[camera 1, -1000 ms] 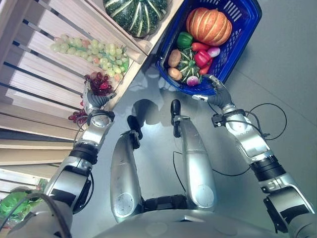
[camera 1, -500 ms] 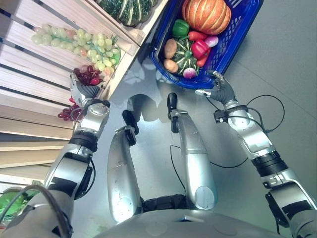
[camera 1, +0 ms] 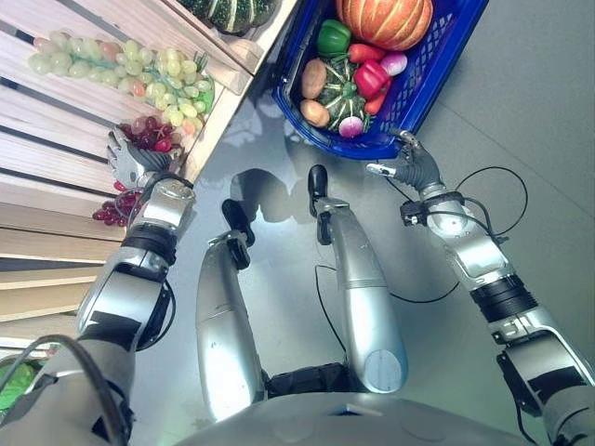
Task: Pick up fruits and vegetables into the basket
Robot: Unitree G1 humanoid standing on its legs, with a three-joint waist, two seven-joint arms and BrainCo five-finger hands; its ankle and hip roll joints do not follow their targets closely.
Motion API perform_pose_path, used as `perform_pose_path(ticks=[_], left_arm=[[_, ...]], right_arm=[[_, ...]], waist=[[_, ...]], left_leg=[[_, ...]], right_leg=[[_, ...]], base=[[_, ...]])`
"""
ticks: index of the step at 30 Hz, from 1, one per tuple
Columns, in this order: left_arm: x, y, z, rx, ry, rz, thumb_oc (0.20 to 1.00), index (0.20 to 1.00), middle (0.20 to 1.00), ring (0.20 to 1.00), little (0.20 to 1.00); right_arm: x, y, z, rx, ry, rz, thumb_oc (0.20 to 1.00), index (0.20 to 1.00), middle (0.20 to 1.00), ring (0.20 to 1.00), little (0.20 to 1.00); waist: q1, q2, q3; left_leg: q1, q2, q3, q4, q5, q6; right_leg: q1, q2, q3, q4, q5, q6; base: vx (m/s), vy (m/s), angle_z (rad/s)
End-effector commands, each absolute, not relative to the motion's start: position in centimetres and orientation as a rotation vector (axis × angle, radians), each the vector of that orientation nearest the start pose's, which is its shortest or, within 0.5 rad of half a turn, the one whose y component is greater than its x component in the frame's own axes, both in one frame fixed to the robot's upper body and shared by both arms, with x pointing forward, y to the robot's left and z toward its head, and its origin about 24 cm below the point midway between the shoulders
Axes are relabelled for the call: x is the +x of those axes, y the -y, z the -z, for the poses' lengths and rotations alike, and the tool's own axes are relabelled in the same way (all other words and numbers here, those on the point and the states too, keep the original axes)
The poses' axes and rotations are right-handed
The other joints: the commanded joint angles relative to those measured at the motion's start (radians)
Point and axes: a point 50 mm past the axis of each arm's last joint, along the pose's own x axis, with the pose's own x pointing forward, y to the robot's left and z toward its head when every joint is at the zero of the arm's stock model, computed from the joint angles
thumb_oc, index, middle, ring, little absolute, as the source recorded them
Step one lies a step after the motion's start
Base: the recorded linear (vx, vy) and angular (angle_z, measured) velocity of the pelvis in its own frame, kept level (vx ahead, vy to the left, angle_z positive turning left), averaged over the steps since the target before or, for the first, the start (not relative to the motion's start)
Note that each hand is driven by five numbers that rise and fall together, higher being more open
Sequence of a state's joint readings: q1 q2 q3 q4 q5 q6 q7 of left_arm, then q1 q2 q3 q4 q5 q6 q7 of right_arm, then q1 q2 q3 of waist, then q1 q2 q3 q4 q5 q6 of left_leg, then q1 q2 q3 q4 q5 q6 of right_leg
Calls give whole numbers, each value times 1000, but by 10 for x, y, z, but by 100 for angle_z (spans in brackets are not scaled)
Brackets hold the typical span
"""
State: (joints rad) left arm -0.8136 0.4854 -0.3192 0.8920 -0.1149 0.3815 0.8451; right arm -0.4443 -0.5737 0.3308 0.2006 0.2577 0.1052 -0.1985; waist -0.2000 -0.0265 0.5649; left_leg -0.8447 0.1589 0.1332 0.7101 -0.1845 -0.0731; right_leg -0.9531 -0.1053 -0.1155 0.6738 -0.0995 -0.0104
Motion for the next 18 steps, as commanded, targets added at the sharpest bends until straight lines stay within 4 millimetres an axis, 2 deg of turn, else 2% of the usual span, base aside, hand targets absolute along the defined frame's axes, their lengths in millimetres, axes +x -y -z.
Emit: perform_pose_path(ticks=[1,7,9,10,14,18], left_arm=[[345,-290,-79,858,-390,-896,1000,1000,1000,1000,1000],[346,-296,-80,943,-449,-880,1000,1000,1000,1000,1000],[345,-297,-79,954,-472,-871,426,426,426,426,426],[345,-298,-78,957,-478,-867,200,200,200,200,200],[346,-299,-77,947,-488,-851,200,200,200,200,200],[347,-297,-75,855,-463,-859,200,200,200,200,200]], right_arm=[[322,183,-110,-349,111,-68,1000,1000,1000,1000,1000],[325,183,-110,-333,118,-64,1000,1000,1000,1000,1000],[326,183,-111,-326,122,-64,1000,1000,1000,1000,1000],[326,183,-111,-325,124,-64,1000,1000,1000,1000,1000],[326,183,-111,-321,128,-64,1000,1000,1000,1000,1000],[326,183,-110,-323,130,-58,1000,1000,1000,1000,1000]], waist=[[-1,-40,-45],[-8,-48,-45],[-11,-50,-45],[-12,-50,-45],[-14,-52,-45],[-15,-52,-45]], left_leg=[[-22,4,70,-24,-28,35],[-33,8,73,-26,-27,30],[-39,7,73,-27,-27,29],[-39,7,73,-29,-27,29],[-41,7,74,-34,-26,28],[-39,6,75,-42,-24,27]], right_leg=[[3,47,-2,32,-81,29],[-7,48,-2,19,-72,30],[-15,49,0,17,-68,31],[-16,49,0,15,-67,31],[-19,49,1,10,-64,31],[-17,52,2,1,-62,31]], base=[[0,0,0],[-18,-22,-5],[-15,-15,-6],[-12,-5,-4],[-5,-2,-1],[-11,-4,-4]])
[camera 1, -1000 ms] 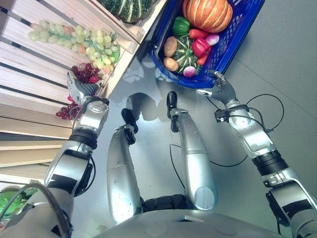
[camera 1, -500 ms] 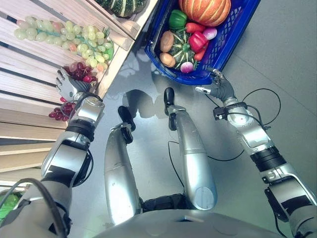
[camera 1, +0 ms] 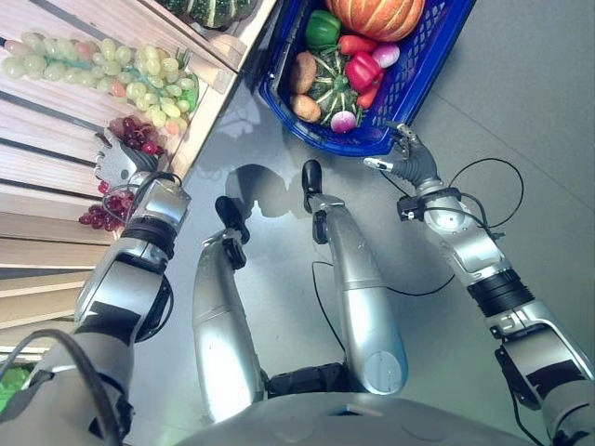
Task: Pick up fruits and vegetables into the basket
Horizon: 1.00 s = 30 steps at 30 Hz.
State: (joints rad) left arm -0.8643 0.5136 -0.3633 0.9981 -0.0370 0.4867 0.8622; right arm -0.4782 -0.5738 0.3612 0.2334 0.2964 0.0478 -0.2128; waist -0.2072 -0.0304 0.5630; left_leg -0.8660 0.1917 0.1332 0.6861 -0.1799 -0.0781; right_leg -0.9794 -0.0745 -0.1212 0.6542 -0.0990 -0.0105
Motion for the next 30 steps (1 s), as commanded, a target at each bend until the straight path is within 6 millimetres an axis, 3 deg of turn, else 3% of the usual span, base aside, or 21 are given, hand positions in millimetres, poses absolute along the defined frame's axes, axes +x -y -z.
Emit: perform_pose_path(ticks=[1,11,17,21,30], left_arm=[[347,-296,-75,814,-446,-864,200,200,200,200,200],[360,-278,-97,596,-137,-833,200,200,200,200,200],[361,-256,-100,225,18,-694,200,200,200,200,200],[355,-241,-101,8,126,-548,200,200,200,200,200],[326,-212,-107,-132,317,-293,200,200,200,200,200]], right_arm=[[326,183,-110,-322,131,-55,1000,1000,1000,1000,1000],[321,181,-106,-299,132,-44,1000,1000,1000,1000,1000],[314,184,-98,-296,120,-30,1000,1000,1000,1000,1000],[307,187,-91,-303,107,-13,1000,1000,1000,1000,1000],[285,198,-79,-343,74,21,1000,1000,1000,1000,1000]], waist=[[-6,-49,-43],[6,-52,-43],[20,-37,-43],[33,-20,-43],[59,22,-43]], left_leg=[[-17,-28,74,-19,-28,33],[-8,-34,66,-32,-23,34],[33,-46,62,-51,-19,37],[76,-56,64,-71,-16,43],[186,-83,76,-128,-1,53]], right_leg=[[9,21,7,20,-62,31],[19,22,6,16,-62,31],[57,18,2,15,-74,35],[97,7,-7,6,-80,40],[204,-10,-13,-21,-84,56]], base=[[0,0,0],[-4,-8,1],[-2,30,7],[2,53,9],[-1,89,8]])
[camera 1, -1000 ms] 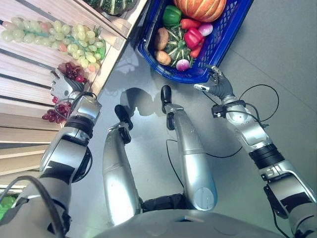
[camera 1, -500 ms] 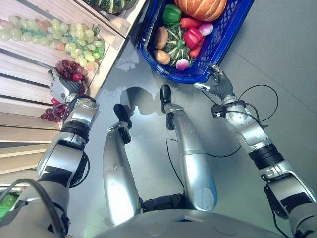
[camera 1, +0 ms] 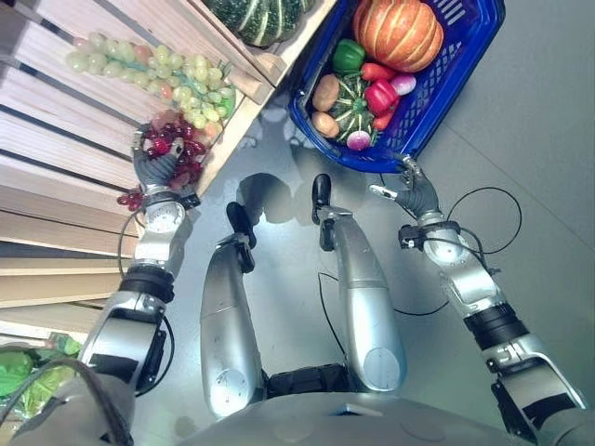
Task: Pick up fruits and vegetables into the basket
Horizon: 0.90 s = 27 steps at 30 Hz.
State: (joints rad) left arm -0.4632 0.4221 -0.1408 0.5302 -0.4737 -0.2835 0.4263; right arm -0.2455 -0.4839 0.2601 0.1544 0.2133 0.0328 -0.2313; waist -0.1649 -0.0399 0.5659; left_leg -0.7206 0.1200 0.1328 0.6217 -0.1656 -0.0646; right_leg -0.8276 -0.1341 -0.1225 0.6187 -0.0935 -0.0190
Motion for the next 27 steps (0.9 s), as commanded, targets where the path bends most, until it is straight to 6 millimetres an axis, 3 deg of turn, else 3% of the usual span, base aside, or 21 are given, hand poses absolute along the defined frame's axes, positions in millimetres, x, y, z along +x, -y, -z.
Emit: perform_pose_path(ticks=[1,19,27], left_arm=[[323,-211,-109,-143,332,-276,200,200,200,200,200],[294,-194,-149,-333,493,-56,200,200,200,200,200],[284,-180,-167,-341,559,120,200,200,200,200,200]], right_arm=[[283,199,-78,-351,69,23,1000,1000,1000,1000,1000],[280,183,-88,-479,107,-15,1000,1000,1000,1000,1000],[286,175,-109,-613,218,-16,1000,1000,1000,1000,1000]], waist=[[19,34,-46],[49,53,-46],[71,56,-46]], left_leg=[[55,-12,78,-70,-14,40],[286,-40,78,-144,0,55],[353,-50,71,-175,29,68]], right_leg=[[66,49,-12,11,-91,65],[308,21,-6,-64,-90,72],[391,2,-19,-107,-61,65]], base=[[4,81,-5],[12,45,-3],[-19,-5,1]])
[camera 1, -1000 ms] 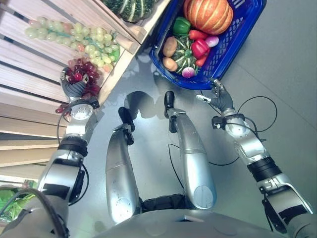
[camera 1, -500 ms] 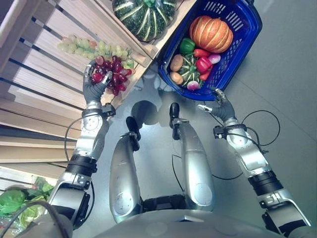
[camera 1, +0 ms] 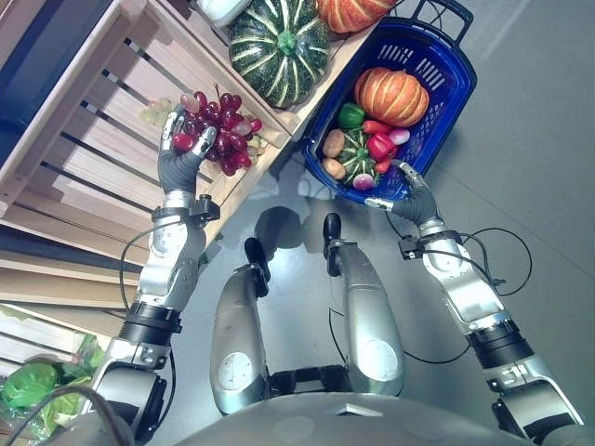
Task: Pick up fruits and vegetables into the basket
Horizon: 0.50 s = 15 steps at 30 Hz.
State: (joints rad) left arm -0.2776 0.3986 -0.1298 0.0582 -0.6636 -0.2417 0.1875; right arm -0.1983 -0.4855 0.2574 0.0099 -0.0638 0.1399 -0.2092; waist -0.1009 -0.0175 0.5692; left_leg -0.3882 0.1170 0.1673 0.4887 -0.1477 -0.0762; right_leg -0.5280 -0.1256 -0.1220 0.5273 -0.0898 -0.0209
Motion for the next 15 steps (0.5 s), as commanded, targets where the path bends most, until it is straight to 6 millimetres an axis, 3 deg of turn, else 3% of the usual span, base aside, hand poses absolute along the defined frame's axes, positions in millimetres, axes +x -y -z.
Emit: perform_pose_path(ticks=[1,2,4,7,15], left_arm=[[283,-177,-169,-332,565,151,200,200,200,200,200],[283,-175,-169,-329,565,161,200,200,200,200,200],[280,-166,-175,-299,578,233,200,200,200,200,200],[277,-155,-178,-272,585,322,200,200,200,200,200],[267,-131,-185,-294,578,570,200,200,200,200,200]], right_arm=[[287,171,-114,-596,243,-31,1000,1000,1000,1000,1000],[288,170,-116,-589,251,-39,1000,1000,1000,1000,1000],[290,150,-138,-457,348,-163,1000,1000,1000,1000,1000],[289,131,-149,-397,407,-264,1000,1000,1000,1000,1000],[285,117,-168,-408,527,-264,1000,1000,1000,1000,1000]], waist=[[11,35,-49],[12,35,-49],[28,36,-49],[43,36,-63],[61,43,-107]], left_leg=[[29,-49,33,-43,10,80],[32,-49,32,-44,10,80],[62,-53,22,-50,7,79],[83,-59,11,-58,7,76],[158,-63,0,-107,13,71]], right_leg=[[103,-10,-22,-19,-65,67],[106,-11,-22,-21,-64,67],[144,-21,-32,-32,-65,69],[174,-28,-40,-44,-65,70],[260,-44,-52,-105,-54,77]], base=[[0,0,0],[32,-26,1],[43,-37,3],[51,-34,8],[49,-16,8]])
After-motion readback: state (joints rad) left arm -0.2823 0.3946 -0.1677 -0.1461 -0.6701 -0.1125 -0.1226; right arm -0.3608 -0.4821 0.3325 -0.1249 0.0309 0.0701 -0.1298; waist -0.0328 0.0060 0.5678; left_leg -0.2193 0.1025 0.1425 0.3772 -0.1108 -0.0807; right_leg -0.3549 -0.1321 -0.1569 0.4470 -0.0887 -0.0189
